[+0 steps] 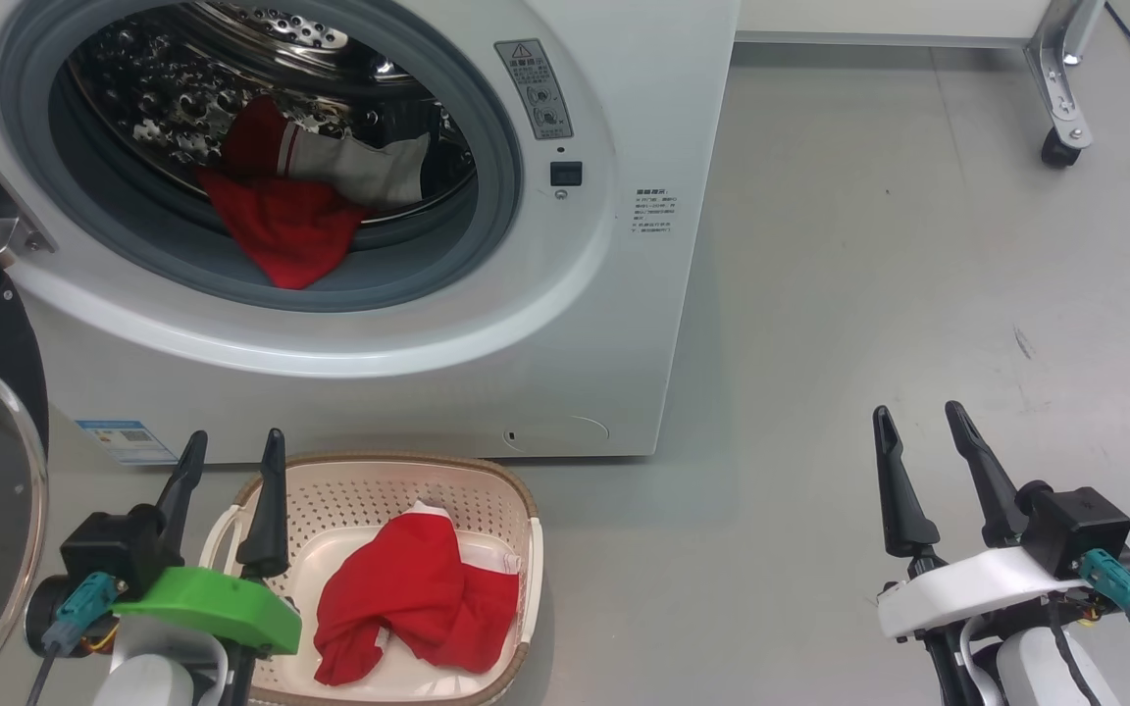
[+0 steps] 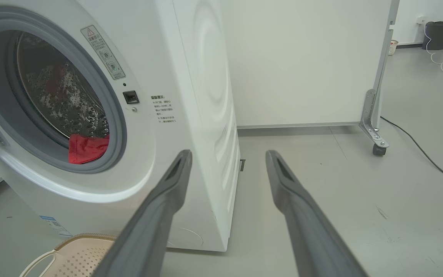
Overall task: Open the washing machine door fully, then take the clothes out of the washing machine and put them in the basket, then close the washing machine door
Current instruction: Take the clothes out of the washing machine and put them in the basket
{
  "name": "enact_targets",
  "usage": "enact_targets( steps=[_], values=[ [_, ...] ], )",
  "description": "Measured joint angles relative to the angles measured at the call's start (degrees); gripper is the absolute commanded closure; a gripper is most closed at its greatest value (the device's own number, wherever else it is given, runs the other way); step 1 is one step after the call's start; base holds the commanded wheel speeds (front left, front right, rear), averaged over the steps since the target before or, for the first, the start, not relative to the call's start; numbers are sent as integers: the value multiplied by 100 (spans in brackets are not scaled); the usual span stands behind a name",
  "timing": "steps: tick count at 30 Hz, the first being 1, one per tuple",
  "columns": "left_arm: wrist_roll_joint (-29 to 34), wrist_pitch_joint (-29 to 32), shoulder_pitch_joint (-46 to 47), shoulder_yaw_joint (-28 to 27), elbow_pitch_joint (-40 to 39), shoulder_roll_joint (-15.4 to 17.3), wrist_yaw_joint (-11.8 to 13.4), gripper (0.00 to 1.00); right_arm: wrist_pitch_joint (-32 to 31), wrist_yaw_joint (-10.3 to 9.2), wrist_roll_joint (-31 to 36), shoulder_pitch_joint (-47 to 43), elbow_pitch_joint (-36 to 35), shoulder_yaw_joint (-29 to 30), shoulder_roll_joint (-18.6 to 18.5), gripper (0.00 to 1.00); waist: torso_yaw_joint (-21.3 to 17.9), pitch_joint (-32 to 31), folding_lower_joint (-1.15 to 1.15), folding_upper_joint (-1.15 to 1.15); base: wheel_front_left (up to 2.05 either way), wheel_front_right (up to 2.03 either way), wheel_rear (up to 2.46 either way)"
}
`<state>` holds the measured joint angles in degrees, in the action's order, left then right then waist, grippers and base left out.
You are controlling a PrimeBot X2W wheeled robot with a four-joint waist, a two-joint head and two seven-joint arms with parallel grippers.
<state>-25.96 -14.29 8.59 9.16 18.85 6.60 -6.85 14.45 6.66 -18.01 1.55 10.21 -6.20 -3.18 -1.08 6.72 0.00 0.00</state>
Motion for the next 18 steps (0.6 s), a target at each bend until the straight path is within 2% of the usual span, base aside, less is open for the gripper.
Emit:
enact_targets(
  steps=[18],
  values=[
    [153,0,-120,-138,-81,-71,-3,0,0,30,0,-1,0,0,12,0,-23,-40,0,0,0,0,0]
  ],
)
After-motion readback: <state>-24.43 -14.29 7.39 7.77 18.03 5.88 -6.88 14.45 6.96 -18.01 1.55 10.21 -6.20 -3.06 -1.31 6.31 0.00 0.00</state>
